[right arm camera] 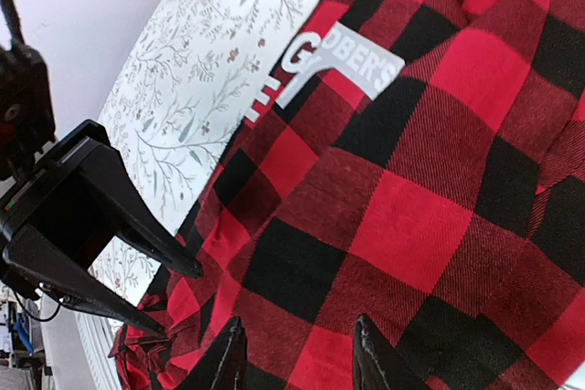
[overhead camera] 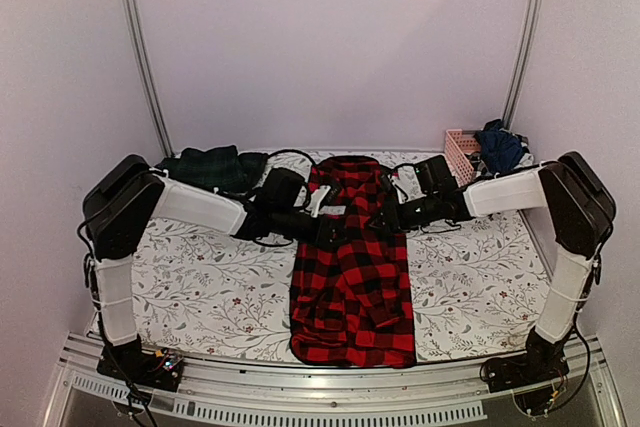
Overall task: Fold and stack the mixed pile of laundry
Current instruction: Adjust the rectangle-folded T-shirt at the center of the board, then place the rectangle-folded T-shirt at the center of the board, then smooth out the rectangle-folded T-shirt at the center of the board.
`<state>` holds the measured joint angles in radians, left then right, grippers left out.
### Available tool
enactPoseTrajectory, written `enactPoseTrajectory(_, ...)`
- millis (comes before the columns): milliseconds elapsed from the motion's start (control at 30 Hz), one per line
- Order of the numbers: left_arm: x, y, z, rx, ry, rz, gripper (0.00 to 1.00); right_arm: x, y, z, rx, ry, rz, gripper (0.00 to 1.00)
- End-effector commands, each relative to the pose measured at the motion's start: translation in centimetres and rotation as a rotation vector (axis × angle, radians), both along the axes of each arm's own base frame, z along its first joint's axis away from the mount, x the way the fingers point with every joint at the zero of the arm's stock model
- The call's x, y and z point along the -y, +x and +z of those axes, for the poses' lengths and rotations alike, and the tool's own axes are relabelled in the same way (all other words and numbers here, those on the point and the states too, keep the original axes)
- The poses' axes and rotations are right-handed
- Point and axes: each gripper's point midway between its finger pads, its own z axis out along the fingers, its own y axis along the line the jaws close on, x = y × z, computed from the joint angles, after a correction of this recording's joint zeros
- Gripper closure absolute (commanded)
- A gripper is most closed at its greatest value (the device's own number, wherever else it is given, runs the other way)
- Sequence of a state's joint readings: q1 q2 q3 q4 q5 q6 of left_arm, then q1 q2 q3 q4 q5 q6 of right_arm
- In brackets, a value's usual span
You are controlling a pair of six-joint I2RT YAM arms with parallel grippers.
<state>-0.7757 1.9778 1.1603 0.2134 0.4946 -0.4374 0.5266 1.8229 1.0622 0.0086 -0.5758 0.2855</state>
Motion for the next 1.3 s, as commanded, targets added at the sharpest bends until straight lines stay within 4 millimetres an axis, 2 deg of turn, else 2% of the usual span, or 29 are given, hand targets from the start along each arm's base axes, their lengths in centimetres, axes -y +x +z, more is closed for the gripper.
enactPoseTrajectory(0,1.2,-0.1,-2.4,-0.057,-0.004,-0.043,0.68,-0.3,1.1,-4.4,-0.083,0.022,0.021,0.62)
enactPoseTrajectory(133,-0.8,2.0,-5.7,-0.144,0.025,0.035,0.71,0.6,2.7,-8.0,-0.139,0.01,0.0,0.63)
enactPoseTrajectory(233,-3.0,4.4,-8.5,-0.193,0.058,0.104,0.72,0.7,4.6,-9.0,-0.145,0.022,-0.015,0.64)
enactPoseTrajectory(367,-6.0,9.2,-10.2,-0.211,0.075,0.201,0.73,0.7,8.6,-8.8,-0.114,0.045,-0.042,0.64)
enactPoseTrajectory(433,-7.2,11.5,-9.6,-0.17,0.083,0.238,0.67,0.5,10.3,-8.5,-0.113,0.056,-0.044,0.64)
enactPoseTrajectory(533,-8.0,13.4,-6.0,-0.028,0.088,0.254,0.43,0.2,11.5,-8.2,-0.11,0.072,-0.03,0.64)
enactPoseTrajectory(600,-7.5,12.7,-2.6,0.084,0.085,0.213,0.35,0.0,11.5,-6.9,-0.088,0.085,-0.022,0.64)
enactPoseTrajectory(633,-7.1,11.7,-1.3,0.143,0.095,0.19,0.33,0.0,11.4,-6.3,-0.08,0.091,-0.017,0.63)
enactPoseTrajectory(733,-5.2,7.6,0.7,0.302,0.167,0.097,0.31,0.2,11.0,-3.7,-0.037,0.11,-0.011,0.63)
enactPoseTrajectory(833,-2.9,2.9,-0.1,0.38,0.244,-0.017,0.33,0.3,10.5,-2.0,-0.015,0.116,-0.006,0.63)
enactPoseTrajectory(900,-1.1,-0.2,-1.0,0.43,0.303,-0.089,0.34,0.5,10.0,-1.5,-0.01,0.123,0.001,0.63)
enactPoseTrajectory(1000,1.1,-3.5,-1.7,0.499,0.346,-0.188,0.34,0.4,9.3,-0.2,0.006,0.152,0.01,0.63)
enactPoseTrajectory(1133,3.2,-5.3,-3.3,0.531,0.396,-0.265,0.35,-0.6,8.1,0.5,-0.001,0.173,0.04,0.63)
enactPoseTrajectory(1267,4.8,-6.1,-4.6,0.554,0.424,-0.318,0.36,-1.8,6.9,-1.2,-0.039,0.161,0.072,0.63)
